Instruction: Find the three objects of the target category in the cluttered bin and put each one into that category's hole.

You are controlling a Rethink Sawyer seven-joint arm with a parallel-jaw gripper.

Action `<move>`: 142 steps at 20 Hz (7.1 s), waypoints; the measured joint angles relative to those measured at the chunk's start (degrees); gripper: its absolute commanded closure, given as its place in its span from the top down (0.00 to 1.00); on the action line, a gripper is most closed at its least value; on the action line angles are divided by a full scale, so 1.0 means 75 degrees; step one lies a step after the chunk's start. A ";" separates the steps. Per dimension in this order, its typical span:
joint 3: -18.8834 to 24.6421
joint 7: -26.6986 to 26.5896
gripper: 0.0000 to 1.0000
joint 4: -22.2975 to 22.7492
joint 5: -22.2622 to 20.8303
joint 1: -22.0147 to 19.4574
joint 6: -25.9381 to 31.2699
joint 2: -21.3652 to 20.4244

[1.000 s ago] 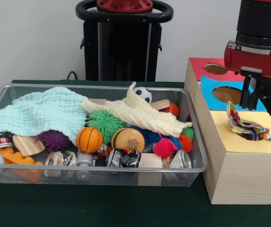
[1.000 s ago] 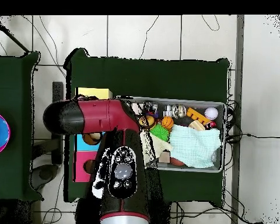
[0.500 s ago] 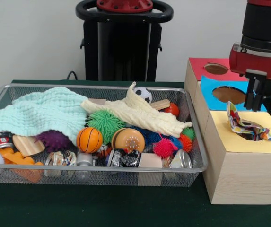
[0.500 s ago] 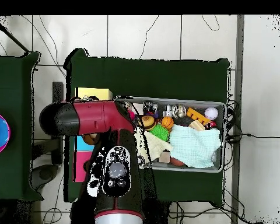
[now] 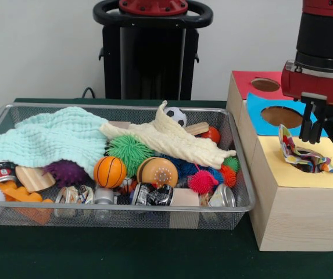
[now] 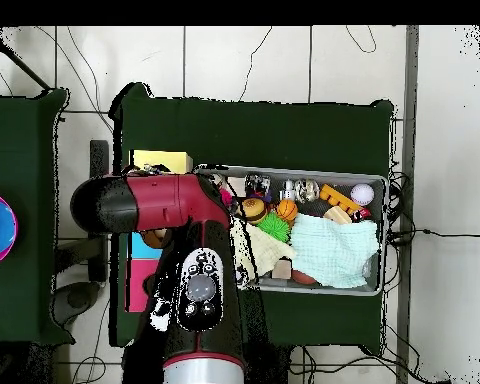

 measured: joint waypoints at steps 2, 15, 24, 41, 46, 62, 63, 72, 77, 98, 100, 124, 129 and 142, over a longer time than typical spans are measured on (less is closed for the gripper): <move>0.0000 0.0000 0.00 0.0004 0.0002 -0.0004 -0.0058 0.0002; -0.0001 0.0000 0.00 0.0003 0.0002 -0.0114 -0.0350 0.0006; -0.0001 0.0000 0.00 0.0003 0.0002 -0.0114 -0.0489 0.0058; 0.0001 0.0000 0.00 -0.0002 0.0005 -0.0111 -0.0584 0.0454; 0.0000 0.0000 0.00 -0.0030 0.0005 -0.0102 -0.0582 0.0495; -0.0061 0.0000 0.00 -0.0375 0.0003 0.0068 -0.0582 0.0824; -0.0066 0.0000 0.00 -0.0394 0.0003 0.0075 -0.0582 0.0849; -0.0082 0.0000 0.00 -0.0730 0.0003 0.0129 -0.0582 0.1272; -0.0082 0.0000 0.00 -0.0832 0.0005 0.0130 -0.0582 0.1401; -0.0082 0.0000 0.00 -0.0851 0.0005 0.0123 -0.0595 0.1488; -0.0081 0.0000 0.00 -0.0851 0.0005 0.0121 -0.0595 0.1488; -0.0036 0.0000 0.00 -0.0136 0.0005 -0.0122 -0.0593 0.0545; -0.0033 0.0000 0.00 0.0071 0.0005 -0.0150 -0.0593 0.0312; 0.0018 0.0000 0.00 0.0656 0.0003 -0.0345 -0.0593 -0.0250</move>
